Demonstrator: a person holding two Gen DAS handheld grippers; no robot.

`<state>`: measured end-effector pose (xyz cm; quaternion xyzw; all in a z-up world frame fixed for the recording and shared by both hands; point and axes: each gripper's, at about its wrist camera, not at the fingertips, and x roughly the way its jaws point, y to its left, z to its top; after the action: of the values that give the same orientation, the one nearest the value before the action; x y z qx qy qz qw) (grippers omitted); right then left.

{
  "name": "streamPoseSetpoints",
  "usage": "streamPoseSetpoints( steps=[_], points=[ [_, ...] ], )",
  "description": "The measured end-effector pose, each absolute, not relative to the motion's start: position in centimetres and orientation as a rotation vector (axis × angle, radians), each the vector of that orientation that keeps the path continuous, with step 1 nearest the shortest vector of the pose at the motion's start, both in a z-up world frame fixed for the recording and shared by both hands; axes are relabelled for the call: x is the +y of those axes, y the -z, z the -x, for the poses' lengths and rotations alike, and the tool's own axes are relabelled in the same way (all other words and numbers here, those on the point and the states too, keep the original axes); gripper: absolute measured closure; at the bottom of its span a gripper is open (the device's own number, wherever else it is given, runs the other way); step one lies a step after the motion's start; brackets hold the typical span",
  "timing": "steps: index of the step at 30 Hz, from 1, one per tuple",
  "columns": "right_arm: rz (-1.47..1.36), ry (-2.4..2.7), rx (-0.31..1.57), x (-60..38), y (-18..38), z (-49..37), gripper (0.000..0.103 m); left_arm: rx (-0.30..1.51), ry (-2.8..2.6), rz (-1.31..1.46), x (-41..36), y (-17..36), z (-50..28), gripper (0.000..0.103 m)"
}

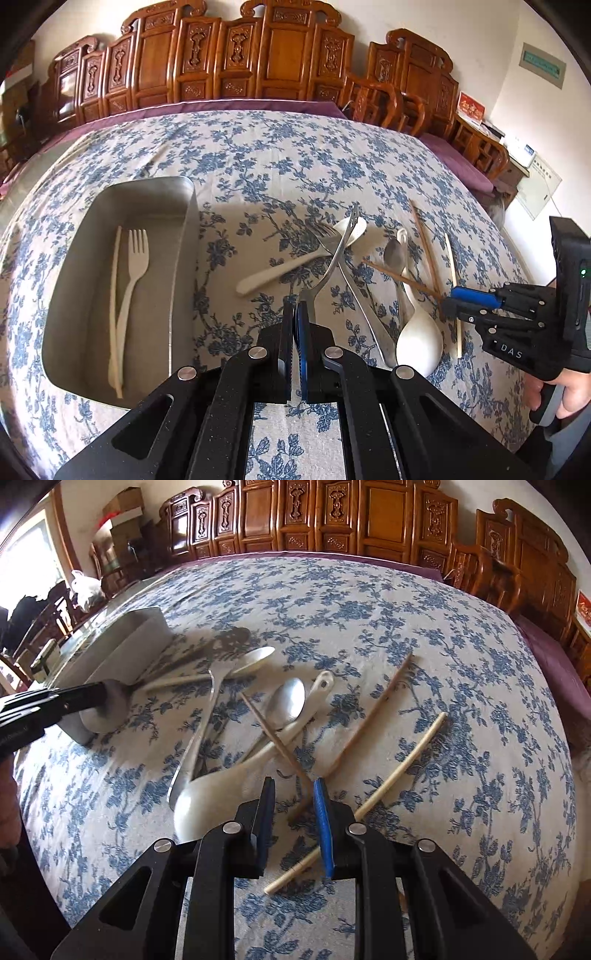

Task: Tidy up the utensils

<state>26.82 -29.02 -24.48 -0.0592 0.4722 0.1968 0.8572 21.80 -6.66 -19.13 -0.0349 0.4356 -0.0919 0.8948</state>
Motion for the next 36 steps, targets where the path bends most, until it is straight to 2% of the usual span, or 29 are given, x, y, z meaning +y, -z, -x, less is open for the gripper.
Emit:
streamPoseSetpoints(
  steps=[17, 19, 20, 26, 36],
  points=[
    [0.216, -0.398, 1.023, -29.3, 25.9, -26.7, 0.079, 0.845, 0.190, 0.048, -5.7, 17.0, -20.6, 0.102],
    [0.216, -0.399, 1.023, -29.2, 25.9, -26.6, 0.086, 0.834, 0.185, 0.045, -5.4, 16.5, -20.3, 0.102],
    [0.216, -0.402, 1.024, -29.2, 25.9, -26.6, 0.092, 0.830, 0.182, 0.043, -5.2, 16.3, -20.2, 0.102],
    [0.238, -0.424, 1.020, -28.6, 25.7, -25.8, 0.097, 0.790, 0.146, 0.034, -3.7, 14.7, -19.3, 0.102],
    [0.216, -0.428, 0.970, -28.1, 23.9, -24.1, 0.097, 0.775, 0.074, 0.088, 0.1, 13.6, -18.4, 0.102]
  ],
)
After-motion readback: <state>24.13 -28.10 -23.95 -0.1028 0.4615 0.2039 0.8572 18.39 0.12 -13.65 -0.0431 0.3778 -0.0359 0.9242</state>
